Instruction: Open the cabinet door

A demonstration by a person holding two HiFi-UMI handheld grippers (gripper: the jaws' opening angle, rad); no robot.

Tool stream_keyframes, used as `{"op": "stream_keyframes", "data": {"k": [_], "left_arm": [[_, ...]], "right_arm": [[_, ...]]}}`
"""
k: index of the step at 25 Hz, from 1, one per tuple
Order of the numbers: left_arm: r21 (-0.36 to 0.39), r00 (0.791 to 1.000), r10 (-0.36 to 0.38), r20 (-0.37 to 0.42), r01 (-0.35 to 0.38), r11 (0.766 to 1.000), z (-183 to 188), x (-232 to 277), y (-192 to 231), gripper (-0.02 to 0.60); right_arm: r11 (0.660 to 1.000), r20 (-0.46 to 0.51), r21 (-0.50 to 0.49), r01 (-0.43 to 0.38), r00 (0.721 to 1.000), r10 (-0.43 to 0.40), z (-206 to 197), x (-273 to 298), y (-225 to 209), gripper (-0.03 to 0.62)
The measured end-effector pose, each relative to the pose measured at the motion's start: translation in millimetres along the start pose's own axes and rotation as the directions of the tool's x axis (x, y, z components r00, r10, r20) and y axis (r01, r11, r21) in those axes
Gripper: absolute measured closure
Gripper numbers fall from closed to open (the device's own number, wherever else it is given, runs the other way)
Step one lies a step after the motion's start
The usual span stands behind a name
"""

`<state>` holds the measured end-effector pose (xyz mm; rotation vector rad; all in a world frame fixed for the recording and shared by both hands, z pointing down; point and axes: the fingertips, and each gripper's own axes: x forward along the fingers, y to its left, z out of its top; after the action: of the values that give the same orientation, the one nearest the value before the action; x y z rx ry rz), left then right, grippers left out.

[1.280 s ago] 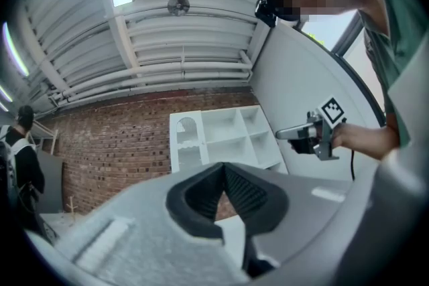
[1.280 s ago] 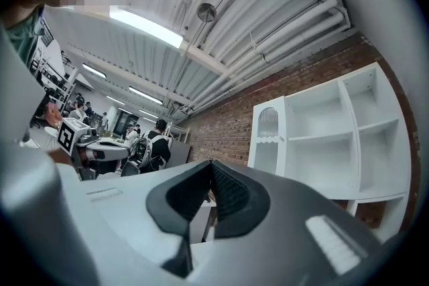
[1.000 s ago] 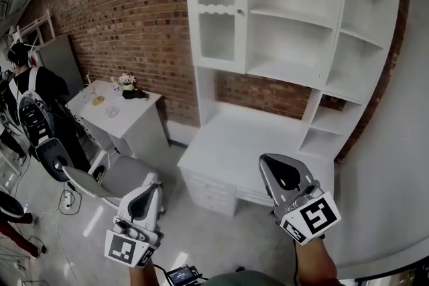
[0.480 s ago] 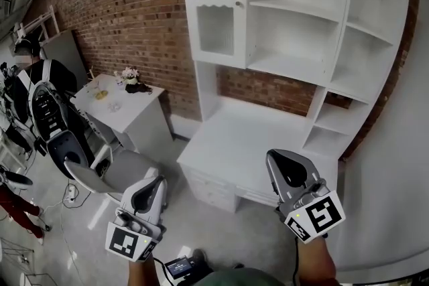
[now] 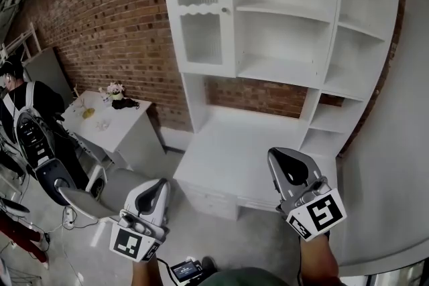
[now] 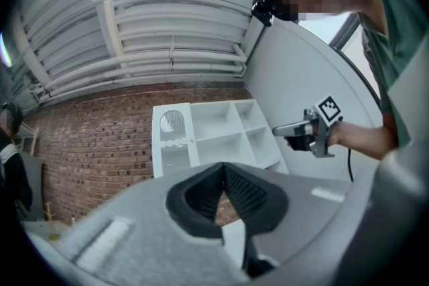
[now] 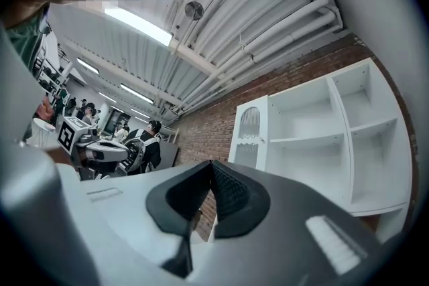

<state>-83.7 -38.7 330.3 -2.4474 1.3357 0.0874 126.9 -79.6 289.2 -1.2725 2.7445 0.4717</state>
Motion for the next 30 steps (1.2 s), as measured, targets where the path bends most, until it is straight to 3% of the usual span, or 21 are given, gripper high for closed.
{"op": "stream_keyframes", "data": {"k": [14,23,30], "left_arm": [[-0.024,0.995,-0.098,0.022,0.099,0.995,-32.8,26.8,106.3,0.58],[-0.046,0.988,-0.144,0.048,0.146,0.988,-49.7,27.3,142.1,0.58],[-0.06,0.99,-0.137,0.033,0.138,0.989,-65.0,50.5,155.8,0.58]], "right_arm": [[0.993,-0.039,-0.033,0.11,0.993,-0.111,-14.4,89.6,10.8,0.588],[0.99,-0.057,-0.052,0.135,0.989,-0.137,-19.2,129.0,32.3,0.588],[0.991,-0.06,-0.046,0.123,0.99,-0.126,-30.8,153.9,13.9,0.588]]}}
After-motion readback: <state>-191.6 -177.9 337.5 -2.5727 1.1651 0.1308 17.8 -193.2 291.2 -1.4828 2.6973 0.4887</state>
